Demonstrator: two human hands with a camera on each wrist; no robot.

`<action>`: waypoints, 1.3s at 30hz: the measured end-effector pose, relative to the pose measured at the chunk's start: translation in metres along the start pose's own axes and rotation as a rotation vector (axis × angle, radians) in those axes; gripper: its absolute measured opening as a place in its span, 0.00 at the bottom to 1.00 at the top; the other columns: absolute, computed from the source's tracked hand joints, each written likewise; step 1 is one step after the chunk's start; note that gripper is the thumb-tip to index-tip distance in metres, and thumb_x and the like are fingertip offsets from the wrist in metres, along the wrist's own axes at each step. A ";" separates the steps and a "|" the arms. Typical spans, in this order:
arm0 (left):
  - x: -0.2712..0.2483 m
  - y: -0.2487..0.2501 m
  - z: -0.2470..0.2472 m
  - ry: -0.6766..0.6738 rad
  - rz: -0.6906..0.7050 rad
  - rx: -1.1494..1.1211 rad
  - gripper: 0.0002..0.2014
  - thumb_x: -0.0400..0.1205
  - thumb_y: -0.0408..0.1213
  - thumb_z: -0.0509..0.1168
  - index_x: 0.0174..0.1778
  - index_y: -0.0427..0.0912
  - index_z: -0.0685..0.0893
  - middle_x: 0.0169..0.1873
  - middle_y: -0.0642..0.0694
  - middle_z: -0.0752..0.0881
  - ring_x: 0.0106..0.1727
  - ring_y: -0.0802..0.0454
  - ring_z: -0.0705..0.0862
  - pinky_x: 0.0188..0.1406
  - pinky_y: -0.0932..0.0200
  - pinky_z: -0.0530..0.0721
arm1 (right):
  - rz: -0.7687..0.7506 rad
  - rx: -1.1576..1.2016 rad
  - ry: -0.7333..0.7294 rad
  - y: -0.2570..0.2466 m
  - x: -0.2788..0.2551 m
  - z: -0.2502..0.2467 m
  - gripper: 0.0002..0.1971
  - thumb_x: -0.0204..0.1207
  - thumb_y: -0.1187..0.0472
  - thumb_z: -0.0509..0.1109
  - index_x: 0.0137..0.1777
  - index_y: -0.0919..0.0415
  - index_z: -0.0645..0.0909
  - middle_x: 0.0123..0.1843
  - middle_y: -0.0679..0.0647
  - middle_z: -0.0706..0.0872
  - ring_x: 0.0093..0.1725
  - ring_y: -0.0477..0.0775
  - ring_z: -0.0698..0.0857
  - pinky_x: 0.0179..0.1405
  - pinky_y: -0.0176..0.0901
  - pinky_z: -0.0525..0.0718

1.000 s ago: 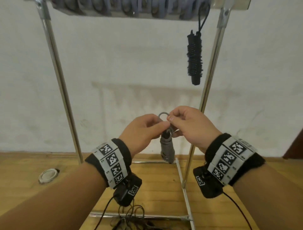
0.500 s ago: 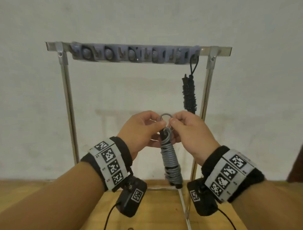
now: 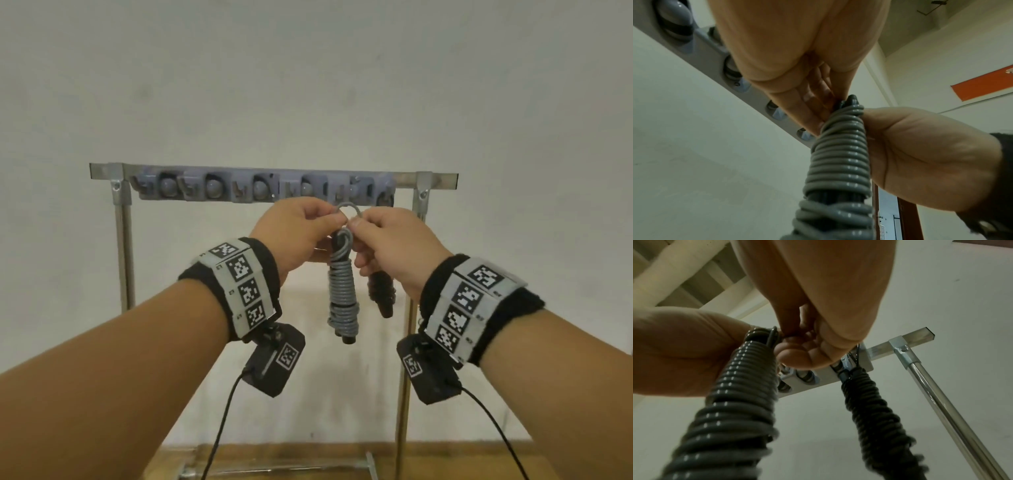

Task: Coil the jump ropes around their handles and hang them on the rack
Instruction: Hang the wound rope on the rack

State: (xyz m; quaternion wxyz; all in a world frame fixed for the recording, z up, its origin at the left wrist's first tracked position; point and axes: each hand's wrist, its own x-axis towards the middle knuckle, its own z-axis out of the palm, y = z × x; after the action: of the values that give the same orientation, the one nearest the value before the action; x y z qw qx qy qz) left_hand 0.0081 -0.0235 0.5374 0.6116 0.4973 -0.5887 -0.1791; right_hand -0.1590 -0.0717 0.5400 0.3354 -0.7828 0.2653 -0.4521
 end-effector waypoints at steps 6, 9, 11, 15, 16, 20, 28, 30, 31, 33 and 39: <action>0.031 0.005 0.007 0.244 0.002 0.012 0.09 0.87 0.39 0.74 0.42 0.41 0.91 0.36 0.41 0.95 0.38 0.43 0.94 0.46 0.44 0.96 | -0.023 -0.016 0.067 -0.008 0.042 0.000 0.15 0.90 0.59 0.61 0.48 0.66 0.86 0.34 0.55 0.85 0.28 0.51 0.85 0.31 0.44 0.91; 0.047 0.001 0.011 0.302 -0.014 0.059 0.13 0.86 0.43 0.74 0.37 0.43 0.91 0.36 0.40 0.95 0.42 0.38 0.95 0.50 0.37 0.95 | 0.006 -0.033 0.085 -0.010 0.057 0.003 0.16 0.89 0.61 0.61 0.43 0.64 0.84 0.33 0.56 0.84 0.27 0.51 0.83 0.27 0.43 0.88; 0.054 -0.002 0.012 0.324 -0.031 0.065 0.16 0.86 0.44 0.74 0.31 0.44 0.90 0.35 0.39 0.94 0.43 0.34 0.95 0.51 0.34 0.94 | 0.048 -0.004 0.080 -0.009 0.064 0.006 0.15 0.88 0.63 0.61 0.40 0.63 0.83 0.33 0.58 0.82 0.26 0.53 0.82 0.26 0.44 0.87; 0.061 -0.011 0.013 0.342 -0.057 0.156 0.18 0.85 0.42 0.74 0.28 0.44 0.88 0.33 0.39 0.93 0.40 0.34 0.95 0.48 0.35 0.95 | 0.136 -0.008 0.013 -0.005 0.073 0.008 0.13 0.88 0.67 0.59 0.42 0.65 0.81 0.32 0.59 0.80 0.23 0.54 0.80 0.25 0.46 0.85; 0.061 -0.014 0.013 0.335 -0.058 0.177 0.17 0.86 0.43 0.74 0.29 0.44 0.88 0.32 0.40 0.93 0.39 0.37 0.95 0.46 0.36 0.95 | 0.146 -0.023 -0.003 -0.002 0.073 0.010 0.13 0.88 0.66 0.59 0.43 0.66 0.81 0.32 0.59 0.80 0.23 0.54 0.81 0.27 0.47 0.86; 0.058 -0.023 0.013 0.267 -0.060 0.181 0.13 0.87 0.45 0.73 0.38 0.44 0.88 0.35 0.42 0.94 0.38 0.43 0.95 0.43 0.40 0.96 | 0.070 -0.198 0.018 0.014 0.071 0.015 0.16 0.91 0.57 0.57 0.49 0.64 0.83 0.36 0.58 0.85 0.25 0.53 0.86 0.34 0.53 0.93; 0.030 -0.031 0.010 0.190 -0.026 0.154 0.12 0.90 0.50 0.66 0.51 0.48 0.90 0.47 0.49 0.94 0.48 0.51 0.94 0.52 0.45 0.95 | 0.055 -0.252 0.029 0.025 0.049 0.020 0.13 0.91 0.54 0.57 0.52 0.56 0.82 0.41 0.59 0.90 0.29 0.54 0.91 0.27 0.42 0.90; 0.016 -0.039 0.006 0.179 -0.071 0.182 0.10 0.90 0.50 0.66 0.55 0.49 0.88 0.49 0.50 0.94 0.48 0.52 0.94 0.52 0.46 0.95 | 0.066 -0.275 0.019 0.032 0.032 0.023 0.10 0.89 0.51 0.60 0.54 0.54 0.80 0.40 0.55 0.91 0.30 0.53 0.92 0.27 0.43 0.91; 0.005 -0.047 0.004 0.162 -0.103 0.206 0.09 0.89 0.49 0.67 0.56 0.49 0.88 0.50 0.50 0.94 0.48 0.52 0.94 0.51 0.46 0.95 | 0.079 -0.288 -0.001 0.038 0.022 0.025 0.09 0.89 0.51 0.62 0.54 0.54 0.80 0.40 0.54 0.91 0.30 0.52 0.92 0.27 0.42 0.91; -0.020 -0.068 -0.002 0.087 -0.177 0.249 0.06 0.88 0.44 0.69 0.54 0.47 0.88 0.46 0.49 0.95 0.45 0.50 0.95 0.50 0.46 0.96 | 0.105 -0.320 -0.071 0.055 0.002 0.033 0.10 0.88 0.52 0.64 0.53 0.57 0.82 0.40 0.55 0.91 0.30 0.51 0.92 0.27 0.41 0.91; -0.132 -0.166 0.003 -0.396 -0.370 0.530 0.05 0.89 0.41 0.68 0.51 0.49 0.90 0.42 0.52 0.95 0.41 0.57 0.94 0.48 0.50 0.95 | 0.199 -0.463 -0.485 0.138 -0.075 0.084 0.09 0.86 0.53 0.66 0.49 0.56 0.86 0.39 0.52 0.92 0.32 0.46 0.92 0.29 0.36 0.90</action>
State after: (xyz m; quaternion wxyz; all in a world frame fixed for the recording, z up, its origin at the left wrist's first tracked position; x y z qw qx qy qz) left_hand 0.0343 0.0083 0.3288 0.2933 0.6921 -0.6215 -0.2206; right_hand -0.1340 -0.0809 0.3639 0.2445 -0.8930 0.3485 -0.1458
